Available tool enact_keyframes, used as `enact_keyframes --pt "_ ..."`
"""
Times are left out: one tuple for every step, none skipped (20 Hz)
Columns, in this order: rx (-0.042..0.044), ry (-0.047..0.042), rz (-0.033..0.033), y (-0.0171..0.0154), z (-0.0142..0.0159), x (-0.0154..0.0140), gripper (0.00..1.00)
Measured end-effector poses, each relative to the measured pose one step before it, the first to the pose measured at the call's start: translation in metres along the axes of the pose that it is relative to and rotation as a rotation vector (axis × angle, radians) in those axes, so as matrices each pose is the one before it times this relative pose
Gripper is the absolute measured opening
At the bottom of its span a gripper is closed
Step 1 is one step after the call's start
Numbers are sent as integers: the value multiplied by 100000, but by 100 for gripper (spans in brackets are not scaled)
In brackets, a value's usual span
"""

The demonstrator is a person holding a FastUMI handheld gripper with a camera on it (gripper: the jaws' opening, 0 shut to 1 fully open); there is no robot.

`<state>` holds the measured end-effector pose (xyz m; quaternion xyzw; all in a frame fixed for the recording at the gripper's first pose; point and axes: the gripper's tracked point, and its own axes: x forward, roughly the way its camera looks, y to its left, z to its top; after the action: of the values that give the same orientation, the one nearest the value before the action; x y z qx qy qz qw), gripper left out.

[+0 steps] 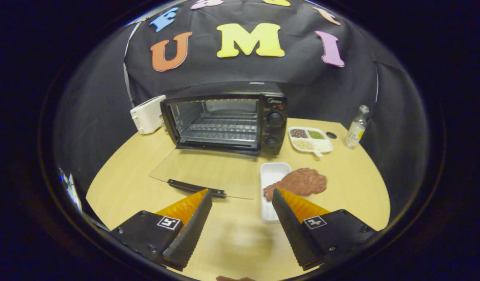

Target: Open the toaster oven, put the food inside, and close the toaster oven door.

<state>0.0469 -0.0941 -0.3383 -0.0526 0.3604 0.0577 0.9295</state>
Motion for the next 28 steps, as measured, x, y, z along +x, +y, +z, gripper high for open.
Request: enact_keyframes --pt "305 1082 -387 -1330 278 -131 99" --pt "614 636 79 -1195 413 -106 99" --pt "313 157 -1628 -1549 469 -3 99" --pt "189 -393 -2574 -1838 441 124 99" --pt "505 -711 -1185 -1362 550 333 99" --pt "1108 862 762 -854 122 514 99" --pt "2695 2077 2607 -574 -50 592 99" --pt "3714 1569 3498 -338 -152 628 99" --pt "1271 10 3620 -68 223 648 97" --pt "144 441 2406 -330 -9 680 94" --pt "719 1014 1282 -299 -276 580 86" --pt "774 2075 1366 -164 -606 649 84" --pt "1325 2226 2401 128 -433 493 83" --pt "2149 1659 3078 393 -261 566 82" --pt "2322 1461 3289 405 -228 396 80" --pt "2426 873 785 -215 -155 316 79" --pt "2240 797 -1109 -532 -52 350 66" --pt "4408 1193 1917 -128 -195 -80 54" --pt "6459 1683 4640 563 68 -141 42" --pt "5571 2179 5697 666 -432 -351 30" --pt "3519 2240 4925 830 -414 -436 17" --pt "-504 1829 1334 199 -546 -526 13" --pt "-2834 909 314 115 -132 -584 11" --pt "-1945 710 377 196 -430 -498 10" --pt "-2450 479 -10 236 -311 -303 10" --pt "-2168 353 -293 143 -594 -246 9" --pt "-1892 -499 -541 288 -120 -346 8" --pt "-2088 -1012 -471 393 37 -498 8"
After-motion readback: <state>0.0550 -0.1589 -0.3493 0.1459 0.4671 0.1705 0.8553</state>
